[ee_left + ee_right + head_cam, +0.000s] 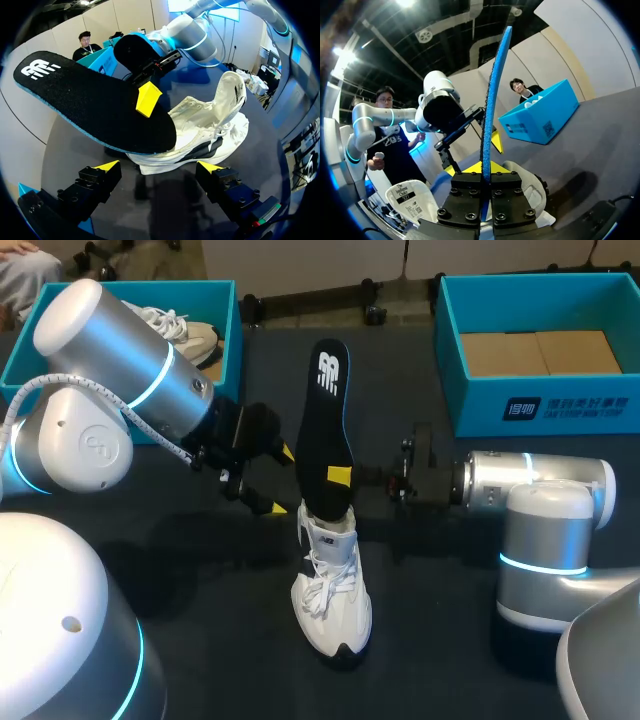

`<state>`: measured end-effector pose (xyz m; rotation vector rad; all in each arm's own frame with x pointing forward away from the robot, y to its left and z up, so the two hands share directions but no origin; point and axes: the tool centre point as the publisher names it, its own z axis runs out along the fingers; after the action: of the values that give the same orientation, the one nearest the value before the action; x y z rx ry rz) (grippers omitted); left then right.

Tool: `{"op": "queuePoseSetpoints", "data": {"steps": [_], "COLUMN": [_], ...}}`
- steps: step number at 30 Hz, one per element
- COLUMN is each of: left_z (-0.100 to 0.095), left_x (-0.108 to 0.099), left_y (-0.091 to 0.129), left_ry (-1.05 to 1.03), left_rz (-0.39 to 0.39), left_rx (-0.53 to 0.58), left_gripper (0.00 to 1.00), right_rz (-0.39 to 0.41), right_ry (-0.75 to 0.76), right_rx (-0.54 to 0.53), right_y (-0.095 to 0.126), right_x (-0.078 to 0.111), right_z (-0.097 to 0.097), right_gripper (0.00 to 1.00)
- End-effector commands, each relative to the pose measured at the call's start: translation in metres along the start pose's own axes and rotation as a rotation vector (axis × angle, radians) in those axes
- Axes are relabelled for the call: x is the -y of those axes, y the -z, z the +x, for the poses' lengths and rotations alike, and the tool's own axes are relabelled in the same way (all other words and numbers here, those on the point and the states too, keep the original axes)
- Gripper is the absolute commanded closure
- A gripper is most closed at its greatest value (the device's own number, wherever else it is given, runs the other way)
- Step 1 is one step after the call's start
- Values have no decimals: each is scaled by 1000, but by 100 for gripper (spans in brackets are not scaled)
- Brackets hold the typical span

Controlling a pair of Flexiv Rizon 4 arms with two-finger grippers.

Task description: Take the shoe out of the shoebox, open the shoe tongue, remove and reinsert the insole, then place the shoe into the shoebox

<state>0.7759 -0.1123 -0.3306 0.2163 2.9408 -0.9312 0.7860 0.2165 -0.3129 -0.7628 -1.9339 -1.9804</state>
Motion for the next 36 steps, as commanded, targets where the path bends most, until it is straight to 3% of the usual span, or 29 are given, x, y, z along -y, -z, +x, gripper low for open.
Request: {"op": "queuePoseSetpoints", "data": {"steps": [1,25,36], "left_z": [1,1,1], "left_x": [0,0,0], "left_y": [0,0,0], "left_ry": [0,0,0], "left_rz": [-2,-2,-2], "left_rx": [1,1,1], "left_gripper": [0,0,0], "right_rz": [-1,15,59], "right_ry": [-6,-45,-72], "right_rx": [-3,-12,7], "right_y": [-3,-4,3], "right_x": [5,32,45], "right_z": [-2,2,7], "right_gripper": [100,100,100]}}
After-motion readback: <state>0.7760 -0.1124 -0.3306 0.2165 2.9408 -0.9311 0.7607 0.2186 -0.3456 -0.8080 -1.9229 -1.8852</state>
